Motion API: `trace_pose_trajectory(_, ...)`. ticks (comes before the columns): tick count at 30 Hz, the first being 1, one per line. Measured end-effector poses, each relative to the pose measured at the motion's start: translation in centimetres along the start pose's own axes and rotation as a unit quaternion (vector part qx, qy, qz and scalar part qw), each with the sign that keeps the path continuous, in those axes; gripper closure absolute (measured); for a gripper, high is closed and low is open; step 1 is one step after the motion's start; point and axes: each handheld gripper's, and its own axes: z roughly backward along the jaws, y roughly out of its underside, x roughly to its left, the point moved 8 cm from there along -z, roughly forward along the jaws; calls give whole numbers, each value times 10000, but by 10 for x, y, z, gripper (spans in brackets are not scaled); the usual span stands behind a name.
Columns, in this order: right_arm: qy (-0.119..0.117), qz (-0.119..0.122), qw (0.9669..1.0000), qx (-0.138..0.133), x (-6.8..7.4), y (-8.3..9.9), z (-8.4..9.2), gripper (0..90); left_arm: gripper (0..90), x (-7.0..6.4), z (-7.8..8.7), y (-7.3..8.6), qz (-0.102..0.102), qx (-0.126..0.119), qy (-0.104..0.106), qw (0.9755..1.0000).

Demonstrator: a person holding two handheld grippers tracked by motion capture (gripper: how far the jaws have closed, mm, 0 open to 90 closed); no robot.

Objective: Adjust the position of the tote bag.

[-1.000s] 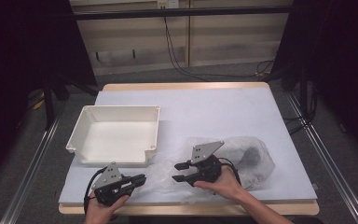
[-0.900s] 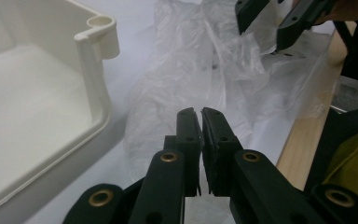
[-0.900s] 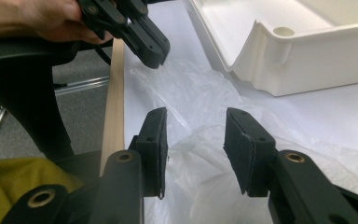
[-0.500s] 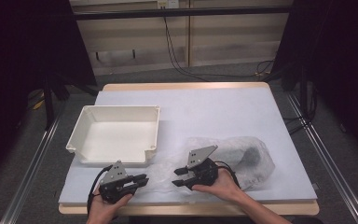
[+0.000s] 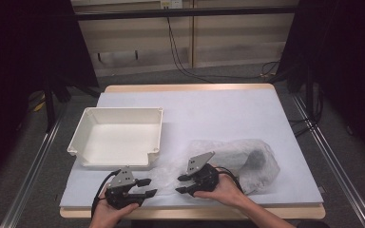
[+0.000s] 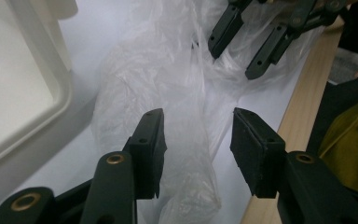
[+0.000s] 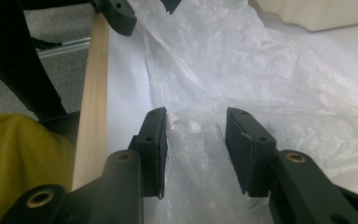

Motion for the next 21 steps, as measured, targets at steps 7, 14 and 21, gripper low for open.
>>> trace_pose_trajectory(7, 36, -38, 10000, 23, -2, 1, -3, 731, 522, 9, -6, 9, 97, 316, -46, 9994)
trace_pose_trajectory(14, 38, -44, 10000, 62, -5, 2, -5, 867, 685, 10, -3, 8, 200, 242, -46, 9995)
trace_pose_trajectory(21, 48, -20, 10000, -11, -4, -2, 0, 897, 868, 8, 2, 2, 138, 63, 33, 9999)
